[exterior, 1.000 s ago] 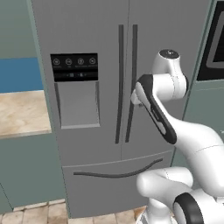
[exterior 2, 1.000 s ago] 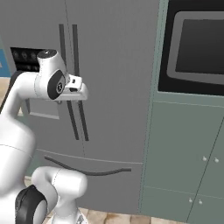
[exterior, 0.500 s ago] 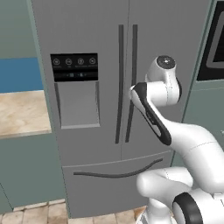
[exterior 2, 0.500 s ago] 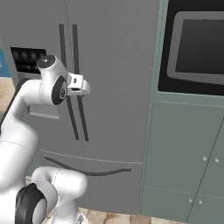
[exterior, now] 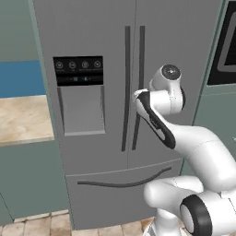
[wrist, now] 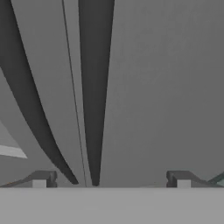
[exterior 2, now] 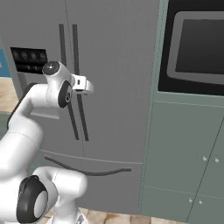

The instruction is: Gather the lemon wedge and squash from the fridge and place them on a tray on the dining counter. Then gather the chicken drumstick and steak from the fridge and place them on the other tray.

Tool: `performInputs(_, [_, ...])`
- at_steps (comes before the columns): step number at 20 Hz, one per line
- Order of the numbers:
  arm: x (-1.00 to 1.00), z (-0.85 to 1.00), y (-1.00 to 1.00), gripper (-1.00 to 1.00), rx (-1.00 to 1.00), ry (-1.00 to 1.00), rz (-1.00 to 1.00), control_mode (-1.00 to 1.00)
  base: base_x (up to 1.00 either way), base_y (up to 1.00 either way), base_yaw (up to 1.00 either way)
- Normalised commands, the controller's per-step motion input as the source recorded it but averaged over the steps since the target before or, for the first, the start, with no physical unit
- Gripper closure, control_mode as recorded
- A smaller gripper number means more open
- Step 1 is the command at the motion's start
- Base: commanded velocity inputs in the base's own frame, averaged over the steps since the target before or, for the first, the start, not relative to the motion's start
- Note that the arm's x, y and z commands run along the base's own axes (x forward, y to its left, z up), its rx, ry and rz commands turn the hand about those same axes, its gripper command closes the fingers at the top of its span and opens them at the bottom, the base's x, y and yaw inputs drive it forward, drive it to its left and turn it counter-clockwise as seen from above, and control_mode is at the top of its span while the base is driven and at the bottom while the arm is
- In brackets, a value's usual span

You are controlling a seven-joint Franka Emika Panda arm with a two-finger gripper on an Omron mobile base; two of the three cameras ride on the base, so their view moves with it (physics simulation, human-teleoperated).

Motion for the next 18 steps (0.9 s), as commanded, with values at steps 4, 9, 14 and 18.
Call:
performInputs(4, [0.42, 0.0, 0.05, -1.0, 0.0, 0.0, 0.0, -1.0, 0.0, 0.0, 0.0])
performInputs(9, [0.44, 0.0, 0.09, -1.0, 0.0, 0.0, 0.0, -1.0, 0.0, 0.0, 0.0])
performInputs(14, [0.42, 0.0, 0.16, -1.0, 0.0, 0.0, 0.0, -1.0, 0.0, 0.0, 0.0])
performInputs(18, [0.44, -0.03, 0.17, -1.0, 0.0, -0.01, 0.0, -1.0, 0.0, 0.0, 0.0])
